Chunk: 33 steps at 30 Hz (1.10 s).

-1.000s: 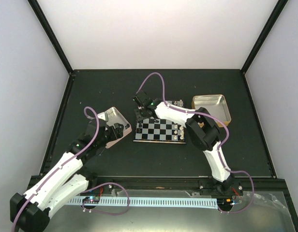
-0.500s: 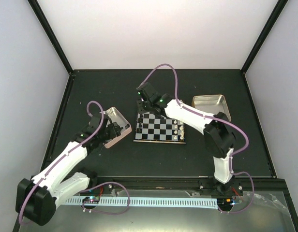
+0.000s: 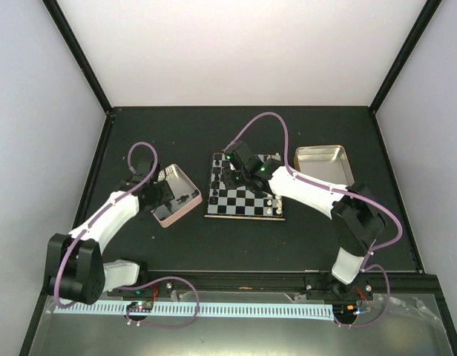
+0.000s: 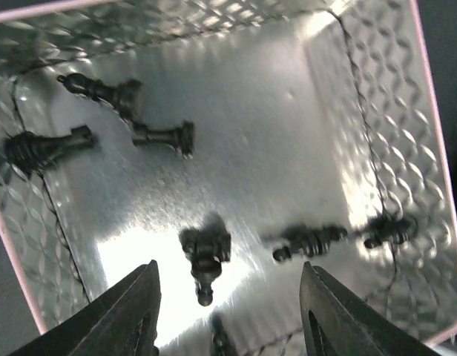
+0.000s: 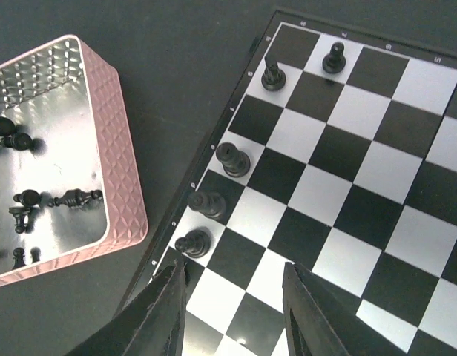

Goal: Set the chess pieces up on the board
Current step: Pick up the chess piece from the storage box.

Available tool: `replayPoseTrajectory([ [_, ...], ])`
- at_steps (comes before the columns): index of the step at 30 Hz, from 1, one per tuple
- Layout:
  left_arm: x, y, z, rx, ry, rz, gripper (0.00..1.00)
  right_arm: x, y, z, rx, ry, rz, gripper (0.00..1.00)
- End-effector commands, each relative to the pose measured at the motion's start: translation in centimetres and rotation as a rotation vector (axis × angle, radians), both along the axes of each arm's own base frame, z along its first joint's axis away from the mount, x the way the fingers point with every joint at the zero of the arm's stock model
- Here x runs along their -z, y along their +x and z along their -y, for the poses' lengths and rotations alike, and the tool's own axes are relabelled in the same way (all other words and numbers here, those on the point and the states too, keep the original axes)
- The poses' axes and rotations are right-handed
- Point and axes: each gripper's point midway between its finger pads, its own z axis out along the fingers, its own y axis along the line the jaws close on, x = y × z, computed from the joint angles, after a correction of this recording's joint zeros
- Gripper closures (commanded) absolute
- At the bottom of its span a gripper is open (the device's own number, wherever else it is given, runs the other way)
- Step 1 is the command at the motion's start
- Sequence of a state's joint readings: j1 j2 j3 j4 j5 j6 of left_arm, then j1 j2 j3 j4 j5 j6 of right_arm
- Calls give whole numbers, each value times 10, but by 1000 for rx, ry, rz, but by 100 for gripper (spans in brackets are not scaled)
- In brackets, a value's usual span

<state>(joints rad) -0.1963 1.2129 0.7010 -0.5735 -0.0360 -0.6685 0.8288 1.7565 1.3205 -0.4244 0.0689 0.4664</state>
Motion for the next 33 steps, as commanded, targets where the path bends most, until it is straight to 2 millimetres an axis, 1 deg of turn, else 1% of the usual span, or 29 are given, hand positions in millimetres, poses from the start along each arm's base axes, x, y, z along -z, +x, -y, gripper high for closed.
replayPoseTrajectory([
  [1, -7, 27, -12, -134, -65, 42, 48, -20, -2, -2, 0, 76, 25, 63],
  [2, 3, 29, -14, -160, -74, 12, 47, -20, -3, -2, -1, 80, 24, 63],
  [7, 16, 38, -26, -298, -94, -15, 44, -19, -8, 3, -4, 80, 21, 64],
  [10, 18, 42, -34, -362, -62, -33, 45, -18, -11, 7, -1, 79, 22, 64],
  [13, 18, 44, -39, -398, -47, -64, 47, -19, -13, 10, -2, 81, 23, 64],
  [17, 18, 48, -39, -425, -56, -84, 47, -23, -16, 13, -5, 91, 25, 64],
  [23, 28, 39, -40, -559, -104, -132, 48, -33, -23, 19, -9, 107, 38, 64],
  [26, 33, 34, -41, -641, -118, -165, 52, -40, -28, 24, -8, 117, 49, 64],
  [33, 41, 38, -44, -691, -90, -239, 54, -53, -37, 37, -2, 138, 74, 64],
])
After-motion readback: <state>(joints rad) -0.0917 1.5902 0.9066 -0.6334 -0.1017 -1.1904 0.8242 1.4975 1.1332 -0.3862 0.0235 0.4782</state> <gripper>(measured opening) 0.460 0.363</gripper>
